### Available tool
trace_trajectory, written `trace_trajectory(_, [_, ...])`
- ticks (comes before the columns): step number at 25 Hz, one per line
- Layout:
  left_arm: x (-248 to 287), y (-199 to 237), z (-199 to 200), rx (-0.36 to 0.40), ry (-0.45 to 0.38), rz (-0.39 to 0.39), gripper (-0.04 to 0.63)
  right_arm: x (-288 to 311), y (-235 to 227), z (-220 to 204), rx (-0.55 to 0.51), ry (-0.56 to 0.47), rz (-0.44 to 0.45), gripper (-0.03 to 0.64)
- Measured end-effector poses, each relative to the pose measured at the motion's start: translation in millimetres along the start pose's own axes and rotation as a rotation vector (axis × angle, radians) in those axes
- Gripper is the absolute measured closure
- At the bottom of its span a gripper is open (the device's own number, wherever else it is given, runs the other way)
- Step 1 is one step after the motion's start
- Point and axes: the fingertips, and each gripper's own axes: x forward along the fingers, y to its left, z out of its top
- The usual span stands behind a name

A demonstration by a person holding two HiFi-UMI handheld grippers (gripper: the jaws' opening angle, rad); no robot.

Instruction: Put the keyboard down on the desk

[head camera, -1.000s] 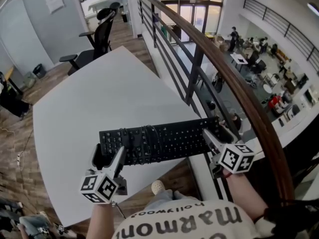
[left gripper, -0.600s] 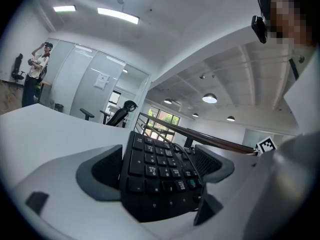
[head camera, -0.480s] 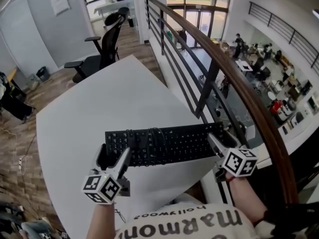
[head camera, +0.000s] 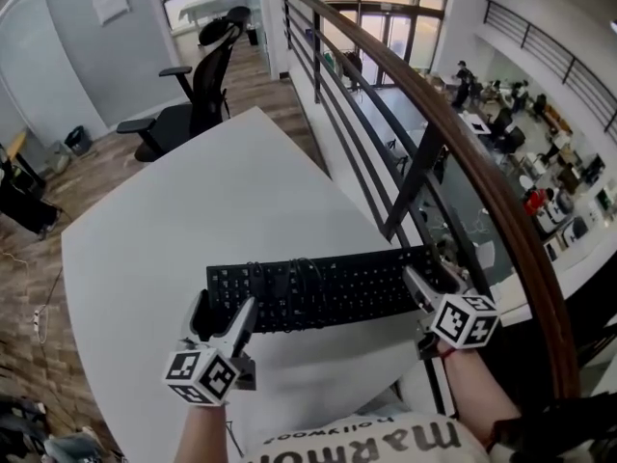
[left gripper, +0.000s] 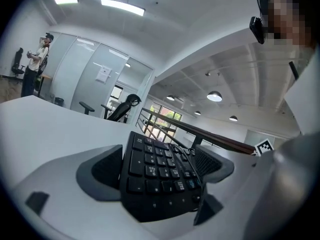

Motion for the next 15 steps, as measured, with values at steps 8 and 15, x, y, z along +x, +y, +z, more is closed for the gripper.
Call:
trace_trajectory(8, [8, 2, -6, -0.011, 0.024, 0.073, 0.144, 26, -11, -9, 0.013, 0.081, 0.026, 0.265])
trace_trajectory(15, [25, 13, -14, -0.043, 0.060, 0.140, 0.149, 63, -19, -12, 0.021, 0.156, 0.058, 0.265])
